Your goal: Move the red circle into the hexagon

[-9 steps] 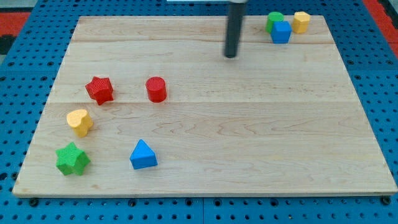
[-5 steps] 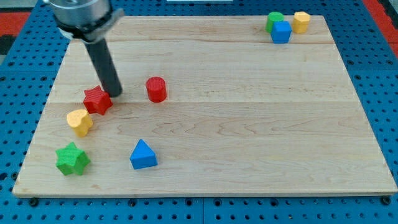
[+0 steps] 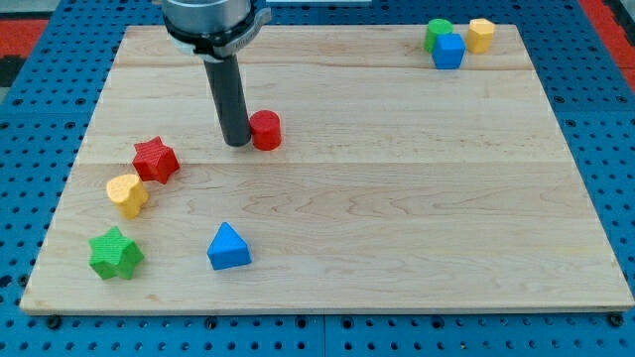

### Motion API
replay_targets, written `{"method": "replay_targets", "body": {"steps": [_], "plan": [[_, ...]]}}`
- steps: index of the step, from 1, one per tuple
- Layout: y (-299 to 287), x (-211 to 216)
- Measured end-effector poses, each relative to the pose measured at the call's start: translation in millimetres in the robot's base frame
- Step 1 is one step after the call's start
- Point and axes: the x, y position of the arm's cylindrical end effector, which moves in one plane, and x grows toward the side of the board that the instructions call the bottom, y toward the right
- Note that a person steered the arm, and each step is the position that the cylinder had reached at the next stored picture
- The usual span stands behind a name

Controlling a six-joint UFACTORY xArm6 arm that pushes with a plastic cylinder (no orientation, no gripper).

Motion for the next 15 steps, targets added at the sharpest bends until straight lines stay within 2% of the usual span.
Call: {"method": "replay_targets", "body": {"steps": [1, 2, 3, 4, 5, 6, 7, 8, 9, 11, 13, 15], "plan": [[48.2, -10.9], [129.6, -17.7], [158.1, -23.5], [121.3, -8.7], [127.1, 19.2], [200.6, 12.1], [286.6, -16.6], [295.6, -21.8], [280.2, -23.2], [326.8, -73.0], [281.7, -46.8], [219.9, -40.4]]}}
